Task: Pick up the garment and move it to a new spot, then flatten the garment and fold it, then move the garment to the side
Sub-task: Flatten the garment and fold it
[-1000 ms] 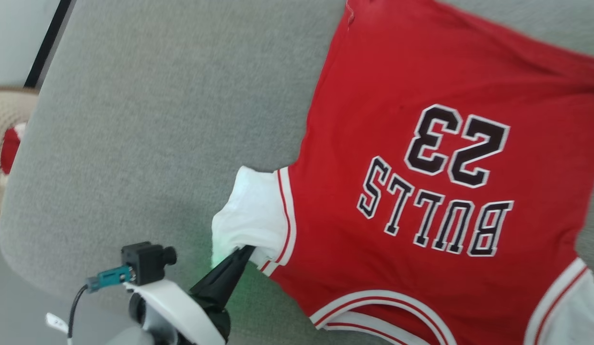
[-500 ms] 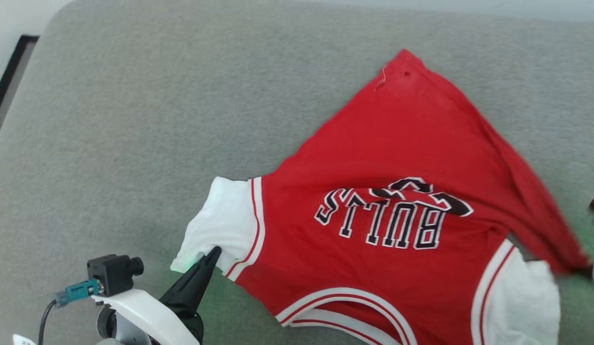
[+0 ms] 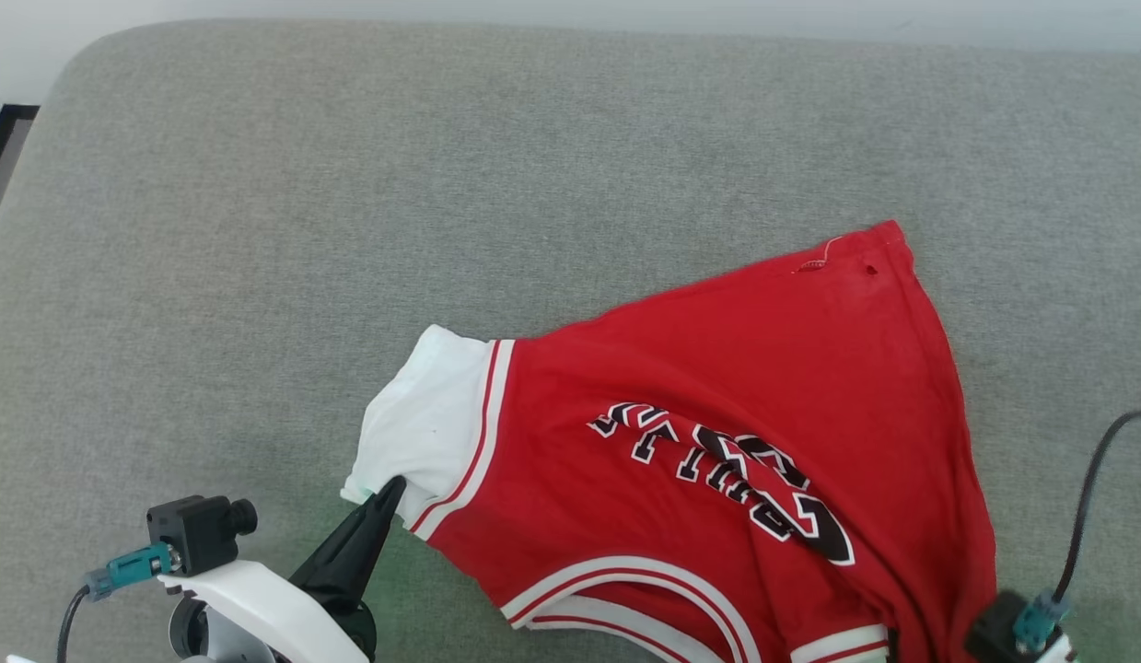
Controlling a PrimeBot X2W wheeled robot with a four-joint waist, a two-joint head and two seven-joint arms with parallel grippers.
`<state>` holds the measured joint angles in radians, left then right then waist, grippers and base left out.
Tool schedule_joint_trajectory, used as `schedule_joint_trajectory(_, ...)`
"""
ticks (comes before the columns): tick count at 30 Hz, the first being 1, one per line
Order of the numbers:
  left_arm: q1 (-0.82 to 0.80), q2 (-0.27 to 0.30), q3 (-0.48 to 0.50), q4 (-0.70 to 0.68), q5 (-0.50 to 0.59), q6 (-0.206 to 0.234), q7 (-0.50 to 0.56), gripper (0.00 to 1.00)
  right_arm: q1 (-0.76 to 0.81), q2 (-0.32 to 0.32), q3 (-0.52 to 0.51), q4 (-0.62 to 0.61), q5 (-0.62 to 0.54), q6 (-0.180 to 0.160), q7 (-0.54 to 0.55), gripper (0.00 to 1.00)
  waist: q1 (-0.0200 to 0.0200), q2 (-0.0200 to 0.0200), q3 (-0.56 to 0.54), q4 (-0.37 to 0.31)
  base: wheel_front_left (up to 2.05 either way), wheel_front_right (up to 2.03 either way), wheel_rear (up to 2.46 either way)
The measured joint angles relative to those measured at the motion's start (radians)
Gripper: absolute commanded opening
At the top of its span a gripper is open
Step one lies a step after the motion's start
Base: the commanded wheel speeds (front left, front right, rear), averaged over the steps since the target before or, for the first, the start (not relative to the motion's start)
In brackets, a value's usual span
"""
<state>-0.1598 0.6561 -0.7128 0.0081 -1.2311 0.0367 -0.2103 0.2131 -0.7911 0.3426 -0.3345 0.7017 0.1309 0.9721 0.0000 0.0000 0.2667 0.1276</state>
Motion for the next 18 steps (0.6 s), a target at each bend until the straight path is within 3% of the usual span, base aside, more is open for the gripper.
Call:
schedule_joint_trajectory(1,0.0,0.001,0.0,-0.001,0.0,0.0,0.0,0.0,-0.005,0.0,-0.005,-0.018,-0.02,0.0,-0.008,0.56,0.0,0.0,0.0,-0.003,0.0,0.0,0.0)
schedule_joint_trajectory(2,0.0,0.001,0.001,-0.003,0.0,0.0,0.0,0.0,-0.011,0.007,-0.02,-0.032,-0.027,0.0,-0.012,1.0,0.0,0.0,-0.001,-0.006,0.0,0.0,0.0)
schedule_joint_trajectory(6,0.0,0.004,0.002,-0.01,0.0,0.003,0.0,0.0,-0.012,0.025,-0.106,-0.128,-0.01,0.0,0.002,1.0,0.0,0.0,-0.003,-0.012,0.0,0.0,0.0)
schedule_joint_trajectory(12,0.0,-0.001,-0.001,-0.02,0.003,0.002,-0.002,0.0,-0.016,0.027,-0.363,-0.271,0.061,0.0,0.068,1.0,0.0,0.0,0.0,-0.005,0.0,0.0,0.0)
schedule_joint_trajectory(14,0.0,-0.01,-0.004,-0.022,0.003,-0.005,-0.002,0.0,-0.06,0.011,-0.435,-0.287,0.066,0.0,0.075,1.0,0.0,0.0,0.005,0.001,0.0,0.0,0.0)
schedule_joint_trajectory(18,-0.007,-0.026,-0.012,-0.02,0.008,-0.013,-0.003,0.0,-0.197,-0.007,-0.478,-0.265,0.065,0.0,0.049,1.0,0.0,0.0,0.019,0.011,0.0,0.0,0.0)
